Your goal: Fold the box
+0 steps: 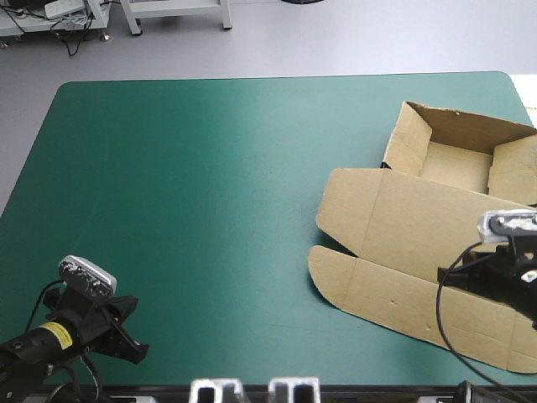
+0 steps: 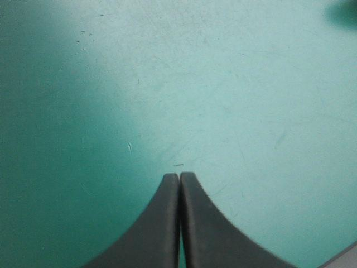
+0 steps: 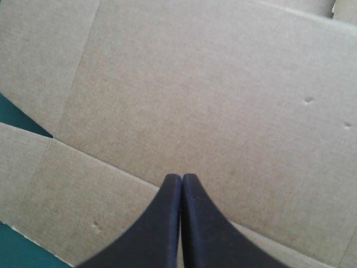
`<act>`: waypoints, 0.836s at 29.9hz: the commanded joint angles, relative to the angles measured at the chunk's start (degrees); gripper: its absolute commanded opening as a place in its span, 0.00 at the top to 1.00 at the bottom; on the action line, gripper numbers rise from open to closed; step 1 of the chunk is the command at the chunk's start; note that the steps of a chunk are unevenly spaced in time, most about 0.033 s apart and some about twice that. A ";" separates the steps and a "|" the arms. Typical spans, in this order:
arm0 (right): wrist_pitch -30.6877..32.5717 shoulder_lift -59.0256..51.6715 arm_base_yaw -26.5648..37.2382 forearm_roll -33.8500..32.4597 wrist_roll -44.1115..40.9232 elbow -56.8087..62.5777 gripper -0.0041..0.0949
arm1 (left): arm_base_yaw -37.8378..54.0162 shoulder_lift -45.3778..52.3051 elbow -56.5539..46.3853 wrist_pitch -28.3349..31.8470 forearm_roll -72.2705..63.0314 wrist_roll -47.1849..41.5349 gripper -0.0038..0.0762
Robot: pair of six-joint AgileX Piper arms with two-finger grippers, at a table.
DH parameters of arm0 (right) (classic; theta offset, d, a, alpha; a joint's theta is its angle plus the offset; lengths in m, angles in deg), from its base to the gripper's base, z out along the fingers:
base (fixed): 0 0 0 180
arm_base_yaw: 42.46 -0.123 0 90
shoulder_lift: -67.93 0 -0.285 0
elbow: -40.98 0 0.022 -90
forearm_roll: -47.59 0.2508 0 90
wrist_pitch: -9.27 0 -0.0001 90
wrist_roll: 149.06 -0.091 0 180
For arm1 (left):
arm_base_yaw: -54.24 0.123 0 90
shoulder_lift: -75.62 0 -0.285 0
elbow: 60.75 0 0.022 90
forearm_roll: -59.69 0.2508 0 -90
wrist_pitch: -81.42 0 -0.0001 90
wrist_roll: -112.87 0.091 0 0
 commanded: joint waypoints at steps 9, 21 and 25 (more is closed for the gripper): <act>-6.17 -10.04 -5.72 0.41 4.08 13.16 0.97 | -0.06 3.55 -4.78 3.41 -4.33 3.02 0.97; -9.49 -10.99 -20.81 -0.19 5.79 14.08 0.97 | -0.06 3.55 -4.78 3.41 -4.33 3.02 0.97; -9.62 -10.99 -22.43 -0.29 5.24 14.08 0.97 | -0.06 3.55 -4.78 3.03 -4.33 3.02 0.97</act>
